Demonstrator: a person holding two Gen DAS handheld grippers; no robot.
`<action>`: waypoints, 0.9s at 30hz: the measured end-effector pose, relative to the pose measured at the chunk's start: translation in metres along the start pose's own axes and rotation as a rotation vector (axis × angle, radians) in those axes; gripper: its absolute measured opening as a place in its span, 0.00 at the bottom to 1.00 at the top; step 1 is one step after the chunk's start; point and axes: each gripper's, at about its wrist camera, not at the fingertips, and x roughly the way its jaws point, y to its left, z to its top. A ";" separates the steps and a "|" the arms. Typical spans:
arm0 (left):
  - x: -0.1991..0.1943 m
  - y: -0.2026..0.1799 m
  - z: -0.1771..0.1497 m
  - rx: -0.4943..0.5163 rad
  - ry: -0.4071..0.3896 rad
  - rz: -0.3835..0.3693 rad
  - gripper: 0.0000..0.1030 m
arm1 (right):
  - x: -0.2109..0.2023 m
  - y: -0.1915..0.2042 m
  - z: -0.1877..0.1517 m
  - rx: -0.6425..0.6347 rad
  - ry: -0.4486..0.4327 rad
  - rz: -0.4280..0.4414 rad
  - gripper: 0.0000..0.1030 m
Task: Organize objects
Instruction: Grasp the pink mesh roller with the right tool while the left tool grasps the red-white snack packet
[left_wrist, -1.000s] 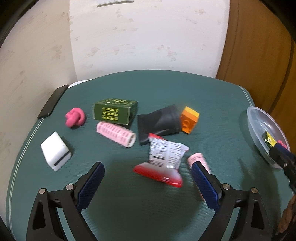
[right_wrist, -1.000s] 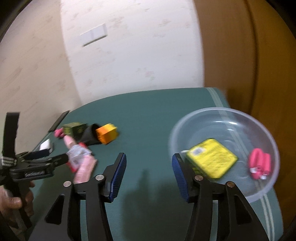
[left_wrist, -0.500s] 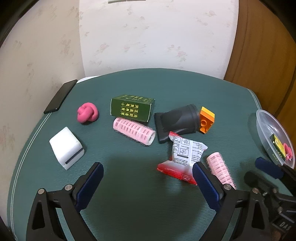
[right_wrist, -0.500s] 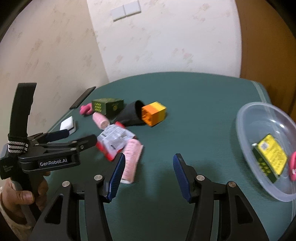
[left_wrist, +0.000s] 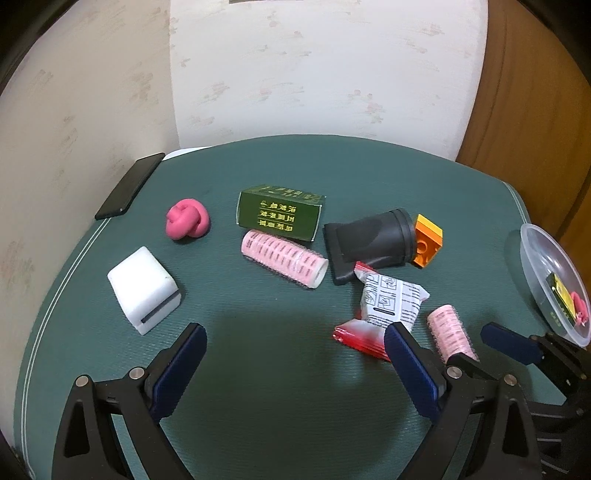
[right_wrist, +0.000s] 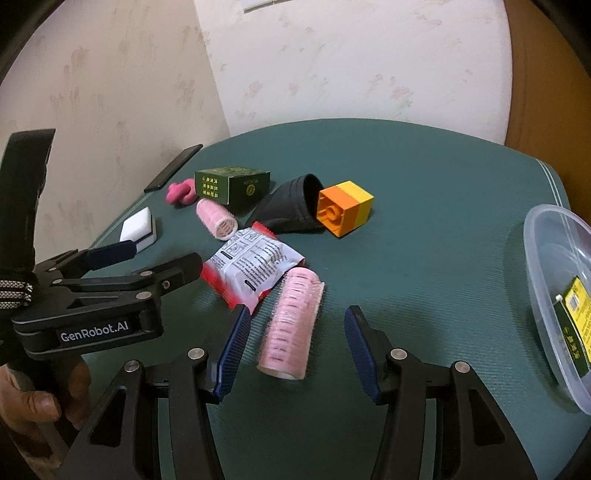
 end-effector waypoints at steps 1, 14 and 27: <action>0.000 0.001 0.000 -0.002 0.001 0.002 0.96 | 0.003 0.001 0.000 -0.003 0.007 0.003 0.50; 0.006 0.004 -0.002 -0.004 0.017 0.020 0.96 | 0.021 -0.003 0.004 0.017 0.071 0.026 0.27; 0.014 -0.006 0.000 0.024 0.035 0.006 0.96 | 0.003 -0.019 0.003 0.043 0.010 -0.027 0.26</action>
